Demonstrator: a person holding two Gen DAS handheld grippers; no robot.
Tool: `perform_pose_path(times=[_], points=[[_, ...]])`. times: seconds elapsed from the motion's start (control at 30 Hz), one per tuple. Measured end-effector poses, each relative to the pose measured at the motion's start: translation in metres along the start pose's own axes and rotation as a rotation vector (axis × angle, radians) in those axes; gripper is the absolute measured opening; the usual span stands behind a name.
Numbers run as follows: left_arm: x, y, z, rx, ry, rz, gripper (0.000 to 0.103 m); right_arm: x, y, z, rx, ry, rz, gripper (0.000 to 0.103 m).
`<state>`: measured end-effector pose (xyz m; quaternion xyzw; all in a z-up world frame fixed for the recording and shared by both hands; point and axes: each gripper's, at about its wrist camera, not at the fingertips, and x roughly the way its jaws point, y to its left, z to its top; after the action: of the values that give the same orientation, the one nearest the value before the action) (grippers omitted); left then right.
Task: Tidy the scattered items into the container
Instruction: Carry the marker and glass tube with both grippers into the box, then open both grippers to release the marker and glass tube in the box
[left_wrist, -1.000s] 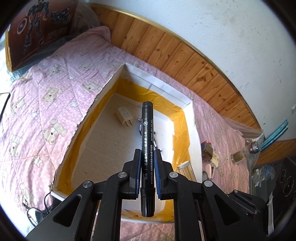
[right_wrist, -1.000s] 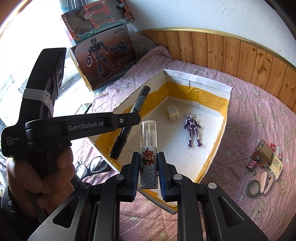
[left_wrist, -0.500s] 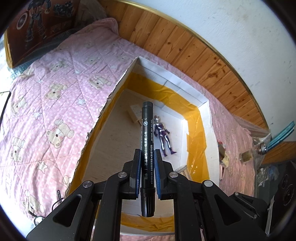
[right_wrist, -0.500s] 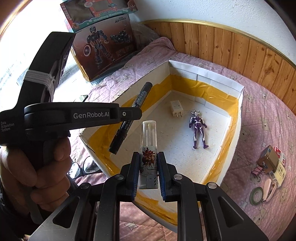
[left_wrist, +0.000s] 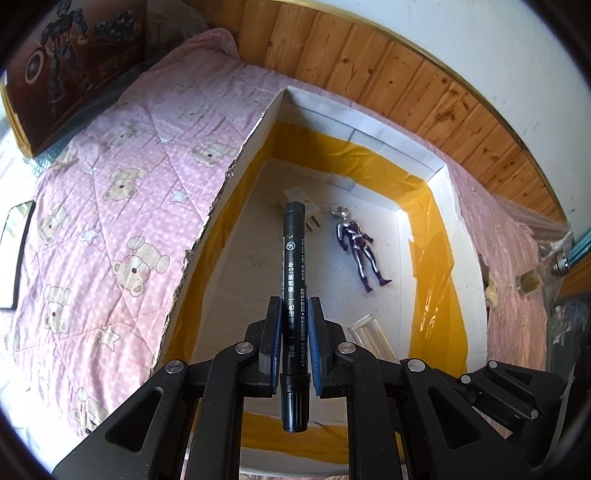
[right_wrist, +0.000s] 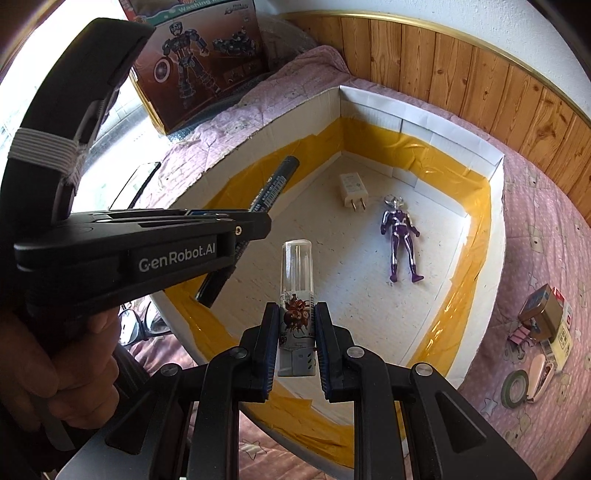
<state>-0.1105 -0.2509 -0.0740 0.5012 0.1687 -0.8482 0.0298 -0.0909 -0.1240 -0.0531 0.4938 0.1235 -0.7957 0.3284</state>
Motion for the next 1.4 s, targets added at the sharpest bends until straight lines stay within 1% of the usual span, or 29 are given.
perform_pose_path(times=[0.3, 0.4, 0.47, 0.53, 0.6, 1.0, 1.17, 1.4], points=[[0.004, 0.003, 0.000, -0.014, 0.015, 0.001, 0.014, 0.003, 0.001, -0.003, 0.007, 0.019, -0.003, 0.020], [0.008, 0.004, 0.000, -0.026, 0.033, -0.023, 0.014, 0.003, -0.001, -0.002, 0.016, 0.021, -0.001, 0.020], [0.009, 0.007, 0.000, -0.045, 0.037, -0.025, 0.014, 0.002, -0.003, -0.002, 0.030, 0.019, 0.003, 0.021], [0.009, 0.010, 0.001, -0.061, 0.033, -0.019, 0.021, 0.000, -0.005, -0.002, 0.042, 0.015, 0.006, 0.021], [0.009, 0.012, 0.001, -0.071, 0.033, -0.020, 0.021, -0.002, -0.006, -0.003, 0.048, 0.010, 0.005, 0.021], [0.006, 0.008, -0.002, -0.052, 0.017, -0.016, 0.023, -0.023, -0.007, -0.011, 0.075, -0.024, 0.016, 0.021], [0.000, 0.002, -0.005, -0.028, -0.007, -0.013, 0.023, -0.033, -0.010, -0.017, 0.089, -0.047, 0.024, 0.021], [-0.021, -0.008, -0.014, -0.003, -0.081, -0.027, 0.024, -0.059, -0.017, -0.028, 0.104, -0.126, 0.047, 0.021]])
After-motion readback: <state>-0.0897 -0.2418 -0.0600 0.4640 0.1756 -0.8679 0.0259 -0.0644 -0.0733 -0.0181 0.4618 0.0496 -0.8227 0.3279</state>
